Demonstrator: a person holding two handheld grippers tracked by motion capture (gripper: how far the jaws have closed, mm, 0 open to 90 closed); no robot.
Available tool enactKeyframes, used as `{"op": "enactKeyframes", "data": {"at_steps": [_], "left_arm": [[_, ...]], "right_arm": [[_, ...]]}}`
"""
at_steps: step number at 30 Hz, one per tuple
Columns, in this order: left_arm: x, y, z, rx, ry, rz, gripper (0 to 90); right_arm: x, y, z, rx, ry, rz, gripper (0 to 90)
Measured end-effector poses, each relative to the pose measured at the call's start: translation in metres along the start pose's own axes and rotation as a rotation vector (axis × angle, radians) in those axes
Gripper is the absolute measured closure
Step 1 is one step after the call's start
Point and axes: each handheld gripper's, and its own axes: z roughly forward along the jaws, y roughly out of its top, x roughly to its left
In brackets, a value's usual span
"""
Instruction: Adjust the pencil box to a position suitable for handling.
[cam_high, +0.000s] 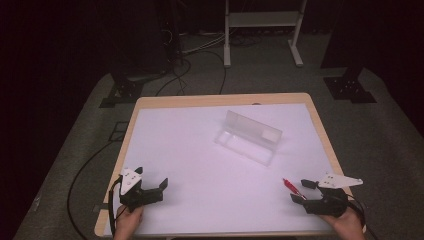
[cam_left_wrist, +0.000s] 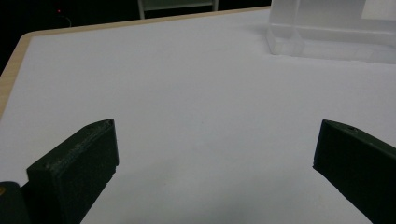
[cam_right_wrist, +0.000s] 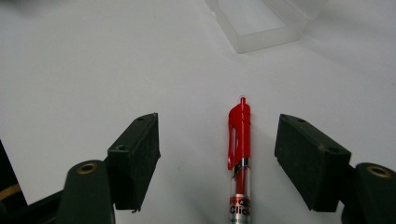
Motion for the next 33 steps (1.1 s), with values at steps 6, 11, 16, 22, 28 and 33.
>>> {"op": "enactKeyframes", "data": {"at_steps": [6,11,16,22,28,33], "left_arm": [[0.000,0.000,-0.001,-0.003,0.000,0.004,0.0],[0.000,0.000,-0.001,-0.002,-0.004,0.004,0.0],[0.000,0.000,-0.001,-0.004,-0.002,0.005,0.0],[-0.001,-0.001,-0.001,-0.008,-0.001,0.009,0.0],[-0.001,-0.001,-0.001,-0.007,-0.002,0.009,0.0],[0.000,-0.001,-0.001,-0.009,-0.004,0.003,0.0]], "right_arm": [[-0.001,0.011,-0.001,-0.010,0.005,-0.016,29.8],[0.000,0.023,0.001,-0.007,0.012,-0.035,29.9],[0.002,0.033,0.007,0.006,0.026,-0.055,30.0],[0.005,0.052,0.018,0.019,0.050,-0.090,30.2],[0.007,0.068,0.026,0.037,0.072,-0.116,30.2],[0.008,0.079,0.031,0.036,0.083,-0.130,30.2]]}}
